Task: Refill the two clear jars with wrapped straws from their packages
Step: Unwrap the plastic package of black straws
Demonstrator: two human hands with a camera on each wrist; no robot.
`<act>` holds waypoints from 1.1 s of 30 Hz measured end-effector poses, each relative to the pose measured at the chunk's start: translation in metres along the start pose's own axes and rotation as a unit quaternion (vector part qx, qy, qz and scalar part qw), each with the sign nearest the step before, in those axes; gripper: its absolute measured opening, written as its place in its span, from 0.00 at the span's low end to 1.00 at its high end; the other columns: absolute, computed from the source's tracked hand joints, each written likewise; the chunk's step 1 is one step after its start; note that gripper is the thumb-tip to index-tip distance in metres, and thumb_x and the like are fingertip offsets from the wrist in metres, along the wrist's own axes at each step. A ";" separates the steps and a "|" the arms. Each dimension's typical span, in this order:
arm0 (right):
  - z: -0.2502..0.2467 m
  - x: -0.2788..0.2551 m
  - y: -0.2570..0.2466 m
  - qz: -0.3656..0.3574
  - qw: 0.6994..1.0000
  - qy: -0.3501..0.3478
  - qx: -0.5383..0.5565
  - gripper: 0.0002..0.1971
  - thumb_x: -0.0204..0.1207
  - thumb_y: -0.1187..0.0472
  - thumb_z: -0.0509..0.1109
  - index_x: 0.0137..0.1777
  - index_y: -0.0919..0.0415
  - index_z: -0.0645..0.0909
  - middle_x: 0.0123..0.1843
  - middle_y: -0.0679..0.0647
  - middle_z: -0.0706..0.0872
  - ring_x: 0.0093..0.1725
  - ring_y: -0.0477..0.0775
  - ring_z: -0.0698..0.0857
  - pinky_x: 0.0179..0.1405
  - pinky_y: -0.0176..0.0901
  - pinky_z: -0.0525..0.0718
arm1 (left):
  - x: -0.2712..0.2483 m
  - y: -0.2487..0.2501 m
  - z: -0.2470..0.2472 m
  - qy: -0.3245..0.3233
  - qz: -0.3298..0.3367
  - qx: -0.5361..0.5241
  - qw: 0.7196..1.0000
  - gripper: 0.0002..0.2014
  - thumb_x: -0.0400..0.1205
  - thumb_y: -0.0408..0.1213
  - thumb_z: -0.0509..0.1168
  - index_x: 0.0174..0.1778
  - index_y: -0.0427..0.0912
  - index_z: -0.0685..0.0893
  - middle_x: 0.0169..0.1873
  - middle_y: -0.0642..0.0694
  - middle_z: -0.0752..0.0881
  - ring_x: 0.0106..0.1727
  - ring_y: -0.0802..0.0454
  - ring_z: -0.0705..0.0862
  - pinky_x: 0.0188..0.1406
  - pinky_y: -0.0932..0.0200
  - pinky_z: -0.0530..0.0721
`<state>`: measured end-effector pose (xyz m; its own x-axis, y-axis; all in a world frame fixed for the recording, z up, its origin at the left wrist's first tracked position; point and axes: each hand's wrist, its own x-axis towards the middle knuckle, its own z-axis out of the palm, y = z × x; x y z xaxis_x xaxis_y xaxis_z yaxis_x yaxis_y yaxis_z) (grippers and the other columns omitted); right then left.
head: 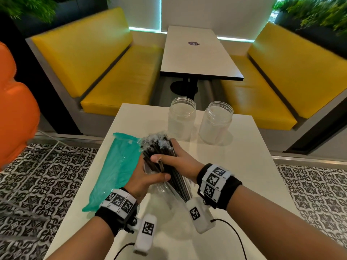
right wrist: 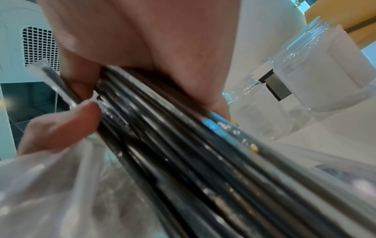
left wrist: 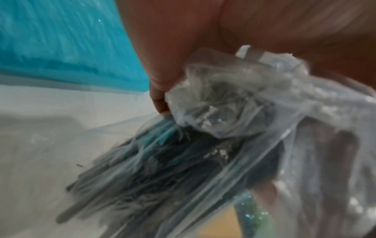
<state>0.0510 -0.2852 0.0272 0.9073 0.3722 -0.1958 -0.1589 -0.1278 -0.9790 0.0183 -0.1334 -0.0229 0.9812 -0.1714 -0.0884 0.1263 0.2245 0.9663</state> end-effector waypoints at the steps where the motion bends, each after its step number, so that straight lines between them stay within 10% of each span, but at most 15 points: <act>1: 0.000 -0.001 -0.002 -0.002 1.000 0.003 0.007 0.49 0.58 0.44 0.80 0.79 0.54 0.62 0.71 0.55 0.81 0.69 0.53 0.82 0.74 0.56 0.77 | 0.000 0.002 -0.001 0.001 0.006 -0.006 1.000 0.43 0.56 0.34 0.82 0.71 0.45 0.78 0.65 0.39 0.88 0.69 0.40 0.86 0.66 0.40 0.85; 10: 0.000 -0.010 -0.019 0.001 0.998 -0.027 -0.060 0.52 0.58 0.45 0.82 0.80 0.55 0.60 0.72 0.54 0.79 0.70 0.52 0.81 0.73 0.58 0.78 | -0.005 0.020 0.001 -0.035 0.035 -0.017 0.999 0.38 0.57 0.35 0.81 0.67 0.47 0.82 0.59 0.43 0.91 0.63 0.43 0.89 0.56 0.48 0.90; 16: 0.013 -0.017 -0.027 0.024 0.994 -0.031 -0.106 0.51 0.65 0.53 0.84 0.82 0.56 0.55 0.72 0.51 0.76 0.71 0.50 0.79 0.71 0.56 0.80 | -0.002 0.017 0.002 0.007 -0.023 0.033 0.999 0.56 0.43 0.46 0.85 0.72 0.37 0.78 0.58 0.41 0.88 0.65 0.38 0.87 0.66 0.41 0.85; 20: 0.026 -0.014 -0.041 0.014 0.942 0.035 -0.332 0.50 0.62 0.31 0.77 0.81 0.49 0.61 0.72 0.53 0.72 0.73 0.55 0.69 0.77 0.58 0.70 | -0.009 0.013 0.005 0.056 0.031 0.027 0.998 0.24 0.67 0.28 0.77 0.56 0.54 0.88 0.49 0.52 0.93 0.58 0.48 0.90 0.62 0.43 0.88; 22: 0.028 -0.015 -0.045 0.023 0.908 0.055 -0.414 0.51 0.61 0.24 0.72 0.81 0.44 0.61 0.68 0.53 0.68 0.71 0.57 0.65 0.77 0.57 0.67 | -0.012 0.011 0.008 0.050 0.036 -0.021 0.998 0.21 0.71 0.20 0.73 0.48 0.53 0.94 0.48 0.50 0.95 0.55 0.49 0.92 0.58 0.44 0.89; 26: 0.038 -0.012 -0.048 0.018 0.931 0.057 -0.361 0.53 0.55 0.24 0.75 0.80 0.44 0.63 0.64 0.51 0.70 0.69 0.55 0.73 0.75 0.53 0.73 | -0.015 0.013 -0.004 0.075 0.041 -0.070 0.994 0.18 0.67 0.28 0.73 0.51 0.47 0.94 0.51 0.42 0.94 0.55 0.44 0.93 0.54 0.44 0.90; 33: 0.031 -0.012 -0.037 -0.025 0.974 0.010 -0.224 0.63 0.51 0.26 0.77 0.84 0.50 0.55 0.78 0.51 0.71 0.75 0.52 0.74 0.76 0.58 0.74 | -0.001 0.013 -0.010 0.106 0.022 -0.164 0.981 0.49 0.58 0.41 0.87 0.75 0.32 0.76 0.66 0.29 0.86 0.65 0.32 0.87 0.59 0.39 0.89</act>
<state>0.0343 -0.2568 0.0638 0.9176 0.3712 -0.1423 0.0681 -0.4993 -0.8637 0.0206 -0.1214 -0.0130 0.9906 0.0400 -0.1307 0.0899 0.5295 0.8435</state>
